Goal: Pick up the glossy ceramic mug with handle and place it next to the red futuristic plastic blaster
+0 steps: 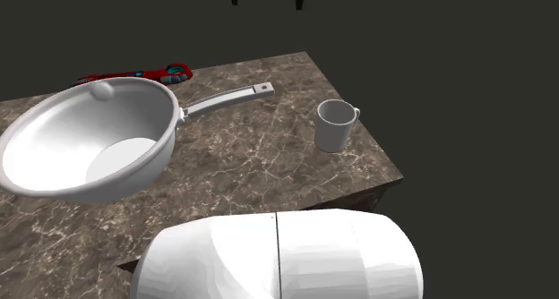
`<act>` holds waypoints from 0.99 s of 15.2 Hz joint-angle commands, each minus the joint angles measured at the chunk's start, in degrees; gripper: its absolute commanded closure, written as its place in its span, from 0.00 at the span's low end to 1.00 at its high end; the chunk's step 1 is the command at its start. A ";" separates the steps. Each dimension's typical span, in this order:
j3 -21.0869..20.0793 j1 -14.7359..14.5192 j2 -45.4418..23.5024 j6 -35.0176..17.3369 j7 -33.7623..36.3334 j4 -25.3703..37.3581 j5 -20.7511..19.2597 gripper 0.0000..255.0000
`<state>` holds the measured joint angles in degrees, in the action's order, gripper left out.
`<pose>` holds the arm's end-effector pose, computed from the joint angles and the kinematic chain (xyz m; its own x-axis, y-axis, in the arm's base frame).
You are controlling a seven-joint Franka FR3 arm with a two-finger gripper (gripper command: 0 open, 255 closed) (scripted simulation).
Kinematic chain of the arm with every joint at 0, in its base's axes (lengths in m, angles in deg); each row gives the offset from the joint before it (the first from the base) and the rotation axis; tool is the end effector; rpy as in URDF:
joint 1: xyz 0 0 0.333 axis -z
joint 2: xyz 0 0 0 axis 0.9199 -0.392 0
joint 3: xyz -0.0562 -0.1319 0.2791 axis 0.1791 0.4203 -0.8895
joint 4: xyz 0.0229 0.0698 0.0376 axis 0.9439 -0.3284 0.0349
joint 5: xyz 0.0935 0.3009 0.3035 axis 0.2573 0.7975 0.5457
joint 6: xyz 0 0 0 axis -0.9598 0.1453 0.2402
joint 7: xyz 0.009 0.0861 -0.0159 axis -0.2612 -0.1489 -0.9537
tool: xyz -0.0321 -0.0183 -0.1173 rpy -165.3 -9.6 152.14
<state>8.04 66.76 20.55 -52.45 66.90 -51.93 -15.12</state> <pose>0.3566 -0.0191 0.5937 0.9860 0.0093 0.1667 0.0271 -0.9941 -0.1047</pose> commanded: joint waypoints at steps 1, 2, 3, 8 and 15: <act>0.00 0.00 0.00 0.00 0.00 0.00 0.00 0.00; 0.07 0.36 0.24 -1.63 -0.19 -1.91 -0.57 0.00; 0.16 0.74 0.41 -3.29 -0.36 -3.78 -1.15 0.00; 0.83 2.82 0.20 -11.98 -1.13 -12.39 -4.20 0.00; 2.31 6.56 -3.87 -25.87 -1.77 -22.16 -9.11 0.00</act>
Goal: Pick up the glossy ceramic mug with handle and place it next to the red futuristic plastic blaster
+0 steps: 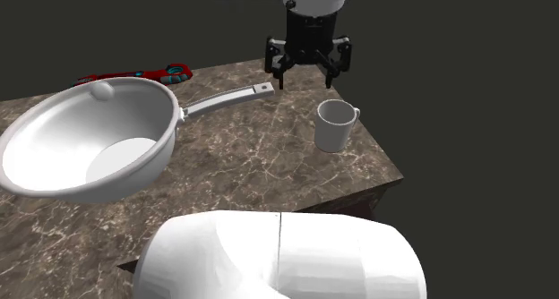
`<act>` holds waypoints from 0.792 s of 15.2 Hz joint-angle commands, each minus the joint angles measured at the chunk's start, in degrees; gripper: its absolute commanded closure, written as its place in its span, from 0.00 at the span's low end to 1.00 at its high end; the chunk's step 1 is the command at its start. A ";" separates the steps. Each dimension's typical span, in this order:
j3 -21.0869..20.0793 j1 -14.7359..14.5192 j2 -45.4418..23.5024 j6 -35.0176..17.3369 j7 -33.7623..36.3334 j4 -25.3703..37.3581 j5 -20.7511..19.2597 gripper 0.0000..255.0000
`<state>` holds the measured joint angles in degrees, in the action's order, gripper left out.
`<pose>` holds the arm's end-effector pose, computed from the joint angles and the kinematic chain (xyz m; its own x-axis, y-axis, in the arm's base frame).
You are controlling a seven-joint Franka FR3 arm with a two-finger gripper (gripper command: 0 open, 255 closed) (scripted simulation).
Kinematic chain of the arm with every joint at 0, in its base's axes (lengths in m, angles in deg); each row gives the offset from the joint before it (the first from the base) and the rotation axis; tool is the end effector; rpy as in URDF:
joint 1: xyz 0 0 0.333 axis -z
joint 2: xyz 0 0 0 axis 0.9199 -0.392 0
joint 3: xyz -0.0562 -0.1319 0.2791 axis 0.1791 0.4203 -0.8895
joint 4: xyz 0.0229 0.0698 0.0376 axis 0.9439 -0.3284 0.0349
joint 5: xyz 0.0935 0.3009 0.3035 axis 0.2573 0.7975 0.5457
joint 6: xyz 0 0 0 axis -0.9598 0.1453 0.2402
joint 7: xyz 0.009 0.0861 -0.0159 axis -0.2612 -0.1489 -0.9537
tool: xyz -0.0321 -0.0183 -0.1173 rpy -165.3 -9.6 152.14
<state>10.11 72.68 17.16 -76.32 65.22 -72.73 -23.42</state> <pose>0.3674 -0.0746 0.4185 0.9871 -0.0459 0.1536 -0.0488 -0.9987 0.0154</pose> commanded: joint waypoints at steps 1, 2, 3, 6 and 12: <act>0.48 1.28 -1.51 -4.20 -0.13 -2.50 -1.59 0.00; 0.72 1.95 -2.67 -6.47 -0.14 -3.57 -2.40 0.00; 0.97 2.65 -3.96 -8.79 -0.13 -4.55 -3.24 0.00; 1.53 4.13 -7.56 -14.49 0.03 -6.55 -5.07 0.00; 2.01 4.43 -12.60 -21.25 0.27 -8.26 -5.73 0.00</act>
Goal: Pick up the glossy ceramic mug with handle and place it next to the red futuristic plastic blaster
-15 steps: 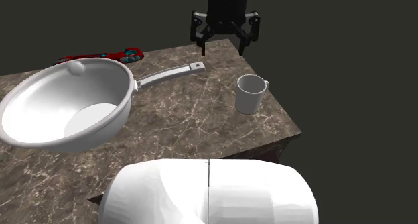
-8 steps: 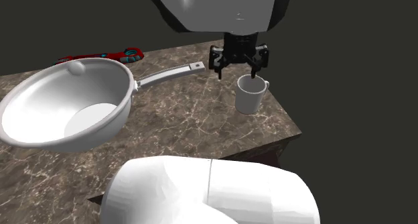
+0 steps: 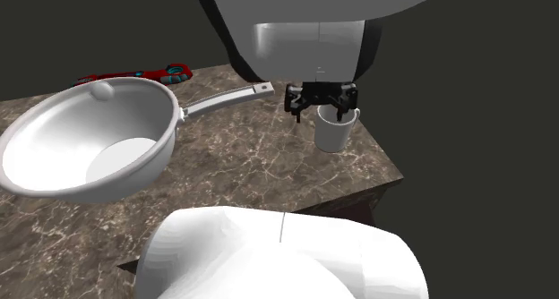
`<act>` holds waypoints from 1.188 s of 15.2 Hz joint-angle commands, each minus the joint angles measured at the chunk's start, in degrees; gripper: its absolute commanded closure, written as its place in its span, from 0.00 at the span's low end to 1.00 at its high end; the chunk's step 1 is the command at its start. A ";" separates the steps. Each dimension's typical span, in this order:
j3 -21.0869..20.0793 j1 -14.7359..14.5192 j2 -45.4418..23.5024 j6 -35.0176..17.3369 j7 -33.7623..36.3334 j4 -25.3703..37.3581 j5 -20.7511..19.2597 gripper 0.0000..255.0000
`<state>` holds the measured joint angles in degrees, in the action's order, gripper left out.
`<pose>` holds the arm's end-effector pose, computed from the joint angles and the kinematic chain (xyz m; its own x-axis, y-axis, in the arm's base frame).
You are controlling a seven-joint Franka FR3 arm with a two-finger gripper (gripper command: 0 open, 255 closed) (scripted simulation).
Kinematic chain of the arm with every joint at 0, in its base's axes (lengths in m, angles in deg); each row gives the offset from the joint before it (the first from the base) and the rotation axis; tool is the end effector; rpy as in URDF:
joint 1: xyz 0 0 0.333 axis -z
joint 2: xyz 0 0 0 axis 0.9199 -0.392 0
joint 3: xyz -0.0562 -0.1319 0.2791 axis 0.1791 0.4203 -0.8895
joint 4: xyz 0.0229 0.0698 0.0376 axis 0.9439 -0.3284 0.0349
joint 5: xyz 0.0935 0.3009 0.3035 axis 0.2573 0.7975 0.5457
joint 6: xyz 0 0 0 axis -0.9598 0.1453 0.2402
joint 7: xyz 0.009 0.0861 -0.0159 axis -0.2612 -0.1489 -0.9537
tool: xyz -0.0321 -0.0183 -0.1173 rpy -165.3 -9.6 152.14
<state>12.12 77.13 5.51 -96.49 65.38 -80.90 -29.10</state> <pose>0.3643 -0.1089 0.3053 0.9858 -0.0703 0.1526 -0.0820 -0.9941 0.0712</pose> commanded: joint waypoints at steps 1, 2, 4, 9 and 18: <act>0.06 0.01 -1.48 -1.75 0.14 -0.22 -0.12 0.00; 0.06 0.01 -1.48 -1.75 0.14 -0.22 -0.12 0.00; 0.06 0.01 -1.48 -1.75 0.14 -0.22 -0.12 0.00; 0.05 0.01 -1.47 -1.73 0.14 -0.22 -0.12 0.00; 0.05 0.01 -1.47 -1.73 0.14 -0.22 -0.12 1.00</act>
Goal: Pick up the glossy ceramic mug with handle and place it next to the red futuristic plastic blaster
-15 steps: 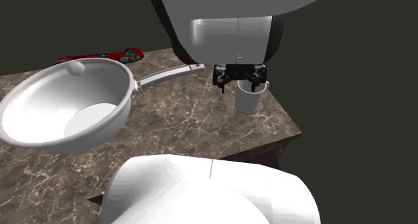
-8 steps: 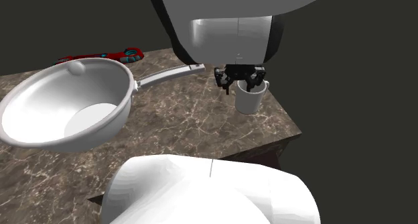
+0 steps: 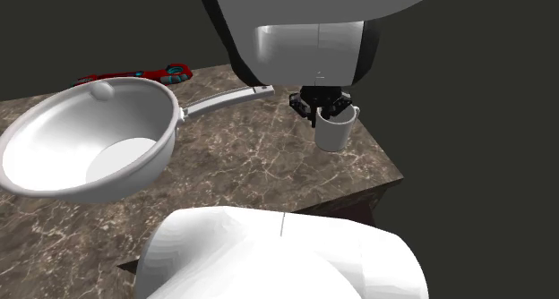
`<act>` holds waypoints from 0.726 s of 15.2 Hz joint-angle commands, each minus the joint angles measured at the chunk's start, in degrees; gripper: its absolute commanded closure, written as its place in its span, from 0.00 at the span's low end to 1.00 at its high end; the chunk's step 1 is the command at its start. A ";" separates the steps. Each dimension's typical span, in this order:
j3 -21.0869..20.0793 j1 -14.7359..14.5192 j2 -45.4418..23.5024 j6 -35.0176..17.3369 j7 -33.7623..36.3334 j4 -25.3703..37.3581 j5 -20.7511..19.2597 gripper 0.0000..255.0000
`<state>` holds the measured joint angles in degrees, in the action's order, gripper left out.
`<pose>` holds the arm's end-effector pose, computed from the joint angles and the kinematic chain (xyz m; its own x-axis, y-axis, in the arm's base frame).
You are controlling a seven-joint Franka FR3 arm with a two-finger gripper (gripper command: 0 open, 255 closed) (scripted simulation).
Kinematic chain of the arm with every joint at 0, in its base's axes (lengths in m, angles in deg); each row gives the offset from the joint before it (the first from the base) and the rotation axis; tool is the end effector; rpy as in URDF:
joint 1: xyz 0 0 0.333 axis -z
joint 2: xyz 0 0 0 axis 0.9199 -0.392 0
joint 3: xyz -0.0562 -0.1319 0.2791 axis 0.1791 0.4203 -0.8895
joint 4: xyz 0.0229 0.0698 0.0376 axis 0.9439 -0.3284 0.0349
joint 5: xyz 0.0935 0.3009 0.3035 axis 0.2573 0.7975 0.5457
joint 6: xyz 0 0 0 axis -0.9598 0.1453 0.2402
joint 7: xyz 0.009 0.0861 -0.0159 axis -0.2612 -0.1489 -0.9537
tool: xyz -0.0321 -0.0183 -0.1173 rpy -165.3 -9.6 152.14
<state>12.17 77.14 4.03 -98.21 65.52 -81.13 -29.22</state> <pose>0.3653 -0.1089 0.2968 0.9858 -0.0702 0.1528 -0.0819 -0.9941 0.0713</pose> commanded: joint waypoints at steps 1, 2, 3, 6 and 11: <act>0.00 0.00 -0.01 -0.02 0.00 0.01 0.00 1.00; -0.04 -0.06 0.74 1.10 -0.08 0.38 0.12 1.00; -0.09 -0.11 1.44 2.19 -0.15 0.78 0.23 1.00; -0.24 -0.27 3.39 5.40 -0.37 2.05 0.56 1.00; -0.51 -0.50 6.10 10.51 -0.69 4.45 1.08 1.00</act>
<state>11.87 76.77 9.34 -89.01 64.74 -77.17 -28.32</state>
